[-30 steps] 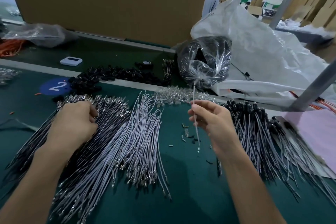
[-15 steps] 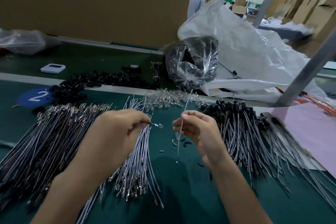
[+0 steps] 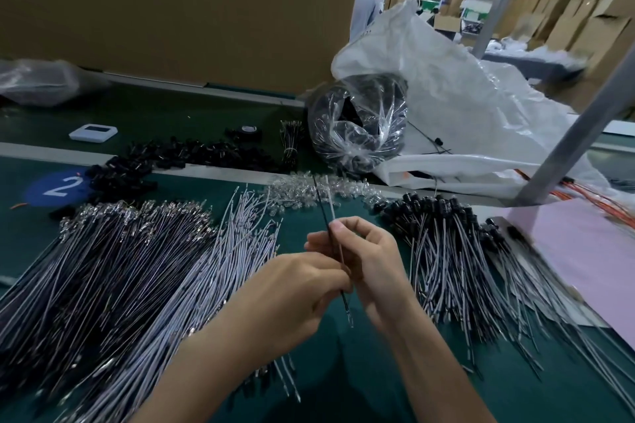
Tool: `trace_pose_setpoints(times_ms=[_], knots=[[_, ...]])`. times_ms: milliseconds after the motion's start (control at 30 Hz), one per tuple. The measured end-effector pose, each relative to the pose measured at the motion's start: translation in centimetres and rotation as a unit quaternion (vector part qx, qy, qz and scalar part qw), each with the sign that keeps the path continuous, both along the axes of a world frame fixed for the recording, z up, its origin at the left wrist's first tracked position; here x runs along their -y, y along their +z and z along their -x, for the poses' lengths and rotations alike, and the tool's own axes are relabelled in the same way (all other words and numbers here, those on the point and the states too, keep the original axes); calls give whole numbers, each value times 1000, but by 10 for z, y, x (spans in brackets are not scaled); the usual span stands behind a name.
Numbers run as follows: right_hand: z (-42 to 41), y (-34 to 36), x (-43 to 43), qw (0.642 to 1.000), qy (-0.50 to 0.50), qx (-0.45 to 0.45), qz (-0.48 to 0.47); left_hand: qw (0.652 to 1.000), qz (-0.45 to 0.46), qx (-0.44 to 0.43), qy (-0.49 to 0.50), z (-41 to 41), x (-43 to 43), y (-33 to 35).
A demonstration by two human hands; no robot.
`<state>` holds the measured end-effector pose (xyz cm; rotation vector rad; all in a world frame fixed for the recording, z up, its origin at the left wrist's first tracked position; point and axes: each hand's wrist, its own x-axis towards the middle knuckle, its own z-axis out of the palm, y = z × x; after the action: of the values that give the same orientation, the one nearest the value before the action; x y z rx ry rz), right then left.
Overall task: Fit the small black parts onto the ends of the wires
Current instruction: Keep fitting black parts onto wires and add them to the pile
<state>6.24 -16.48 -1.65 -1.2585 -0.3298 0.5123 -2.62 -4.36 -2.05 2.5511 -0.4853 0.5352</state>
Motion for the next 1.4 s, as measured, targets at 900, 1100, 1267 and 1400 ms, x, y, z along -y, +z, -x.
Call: trace_pose_setpoints(times_ms=[900, 1100, 1267, 1400], knots=[[-12, -46, -16, 871, -187, 408, 200, 903, -91, -194, 371, -186, -165, -20], [-10, -46, -16, 880, -170, 398, 195, 903, -16, -165, 397, -195, -157, -19], [-10, -44, -14, 877, -182, 401, 192, 908, 12, -135, 397, -196, -151, -21], [-13, -41, -12, 888, -212, 369, 175, 883, 265, -134, 364, -181, -133, -9]])
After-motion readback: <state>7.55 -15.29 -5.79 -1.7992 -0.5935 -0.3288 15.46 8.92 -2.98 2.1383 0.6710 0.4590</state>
